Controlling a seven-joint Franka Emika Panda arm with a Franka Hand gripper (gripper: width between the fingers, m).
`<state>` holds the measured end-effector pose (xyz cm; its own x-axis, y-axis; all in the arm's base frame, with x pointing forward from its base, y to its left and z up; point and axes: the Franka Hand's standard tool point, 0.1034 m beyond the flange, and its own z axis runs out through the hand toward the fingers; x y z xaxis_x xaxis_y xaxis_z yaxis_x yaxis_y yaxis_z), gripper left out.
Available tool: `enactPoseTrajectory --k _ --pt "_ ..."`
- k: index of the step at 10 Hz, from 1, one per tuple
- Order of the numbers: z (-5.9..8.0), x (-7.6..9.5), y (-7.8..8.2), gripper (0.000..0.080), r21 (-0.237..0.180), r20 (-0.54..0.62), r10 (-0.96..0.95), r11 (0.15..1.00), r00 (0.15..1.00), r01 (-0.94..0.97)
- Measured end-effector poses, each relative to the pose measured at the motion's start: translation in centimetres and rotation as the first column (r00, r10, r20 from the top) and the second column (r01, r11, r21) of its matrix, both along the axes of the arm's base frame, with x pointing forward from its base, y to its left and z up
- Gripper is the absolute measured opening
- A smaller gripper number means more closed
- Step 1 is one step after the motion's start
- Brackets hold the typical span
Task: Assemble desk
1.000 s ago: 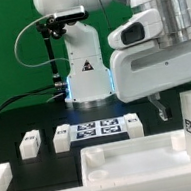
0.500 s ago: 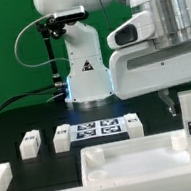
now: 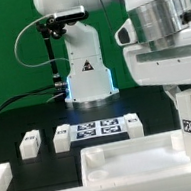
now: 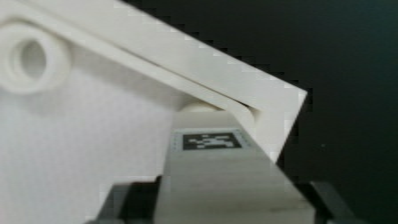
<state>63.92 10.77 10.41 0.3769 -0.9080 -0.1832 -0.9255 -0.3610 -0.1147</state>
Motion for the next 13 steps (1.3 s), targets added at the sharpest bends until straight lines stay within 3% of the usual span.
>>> enactPoseTrajectory --k 4,9,11,12,13 --pt "-0.01 0.01 0.46 0.029 0.03 -0.078 -0.342 0.938 0.937 0.345" --pt "-0.09 0.2 0.34 0.029 0.028 -0.114 -0.519 0.85 0.847 0.525" --pt "-0.09 0.2 0.39 0.03 0.029 -0.111 -0.511 0.856 0.852 0.517" --pt "-0.09 0.2 0.4 0.0501 0.029 -0.111 -0.51 0.856 0.853 0.516" --pt "-0.06 0.18 0.45 0.0501 0.029 -0.109 -0.502 0.861 0.858 0.507"
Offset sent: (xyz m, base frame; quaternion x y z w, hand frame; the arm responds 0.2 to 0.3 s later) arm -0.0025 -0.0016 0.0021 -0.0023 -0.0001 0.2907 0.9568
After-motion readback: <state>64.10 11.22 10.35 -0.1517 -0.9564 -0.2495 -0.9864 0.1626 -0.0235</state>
